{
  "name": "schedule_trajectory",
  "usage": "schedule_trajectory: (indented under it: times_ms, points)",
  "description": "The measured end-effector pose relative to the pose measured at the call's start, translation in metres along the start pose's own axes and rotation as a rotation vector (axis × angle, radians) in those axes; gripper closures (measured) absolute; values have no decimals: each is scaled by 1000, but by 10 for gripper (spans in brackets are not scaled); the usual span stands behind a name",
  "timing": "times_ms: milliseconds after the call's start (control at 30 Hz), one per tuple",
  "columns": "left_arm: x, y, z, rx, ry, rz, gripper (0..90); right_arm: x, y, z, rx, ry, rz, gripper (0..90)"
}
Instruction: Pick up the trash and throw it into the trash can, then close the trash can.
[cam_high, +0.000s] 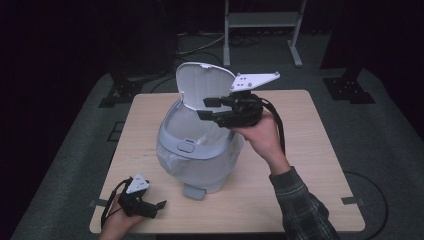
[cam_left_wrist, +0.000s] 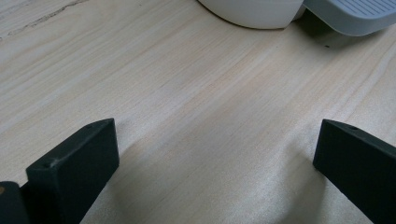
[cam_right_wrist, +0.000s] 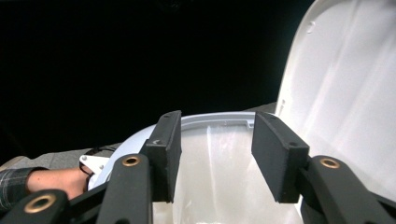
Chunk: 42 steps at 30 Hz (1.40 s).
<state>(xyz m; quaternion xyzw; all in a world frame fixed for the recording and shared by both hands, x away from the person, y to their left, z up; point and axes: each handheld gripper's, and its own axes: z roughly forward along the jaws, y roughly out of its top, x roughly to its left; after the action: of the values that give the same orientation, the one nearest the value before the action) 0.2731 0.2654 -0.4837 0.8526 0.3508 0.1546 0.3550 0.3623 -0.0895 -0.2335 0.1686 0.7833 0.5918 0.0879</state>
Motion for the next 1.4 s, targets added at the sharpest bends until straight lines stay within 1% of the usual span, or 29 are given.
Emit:
schedule_trajectory:
  times_ms: [67, 133, 167, 200, 267, 300, 333, 433, 533, 567, 600, 633, 700, 733, 800, 900, 933, 1000, 1133, 1200, 1233, 1400]
  points:
    - [0, 0, 0, 0, 0, 0, 0, -1, -1, -7, -2, -7, -5, 558]
    - [0, 0, 0, 0, 0, 0, 0, -1, -3, -14, -4, -20, -10, 611]
    - [0, 0, 0, 0, 0, 0, 0, -2, -4, -16, -6, -26, -10, 613]
    - [0, 0, 0, 0, 0, 0, 0, -3, -5, -20, -5, -27, -5, 640]
    - [0, 0, 0, 0, 0, 0, 0, -3, -6, -22, -3, -31, -7, 653]
    - [0, 0, 0, 0, 0, 0, 0, -4, -7, -26, 0, -44, -10, 675]
    - [0, 0, 0, 0, 0, 0, 0, -4, -8, -29, 1, -48, -10, 691]
    - [0, 0, 0, 0, 0, 0, 0, -6, -12, -38, 1, -68, -9, 718]
    - [0, 0, 0, 0, 0, 0, 0, -11, -16, -46, 4, -89, -5, 753]
    - [0, 0, 0, 0, 0, 0, 0, -14, -18, -51, 9, -106, -5, 780]
    - [0, 0, 0, 0, 0, 0, 0, -14, -18, -51, 9, -106, -5, 780]
    - [0, 0, 0, 0, 0, 0, 0, -15, -19, -53, 11, -114, -3, 798]
    - [0, 0, 0, 0, 0, 0, 0, -19, -22, -60, 14, -139, -7, 859]
    - [0, 0, 0, 0, 0, 0, 0, -19, -22, -60, 14, -139, -7, 859]
    - [0, 0, 0, 0, 0, 0, 0, -22, -23, -63, 19, -154, -7, 890]
    - [0, 0, 0, 0, 0, 0, 0, -27, -24, -68, 16, -175, -9, 900]
    - [0, 0, 0, 0, 0, 0, 0, -27, -24, -68, 16, -175, -9, 900]
    - [0, 0, 0, 0, 0, 0, 0, -30, -24, -69, 13, -190, -17, 900]
    - [0, 0, 0, 0, 0, 1, 0, -36, -24, -72, 9, -221, -12, 900]
    - [0, 0, 0, 0, 0, 1, 0, -37, -24, -73, 8, -226, -11, 900]
    - [0, 0, 0, 0, 0, 1, 0, -42, -22, -74, 3, -250, -14, 900]
    - [0, 0, 0, 0, 0, 1, 0, -52, -20, -73, -9, -275, 1, 900]
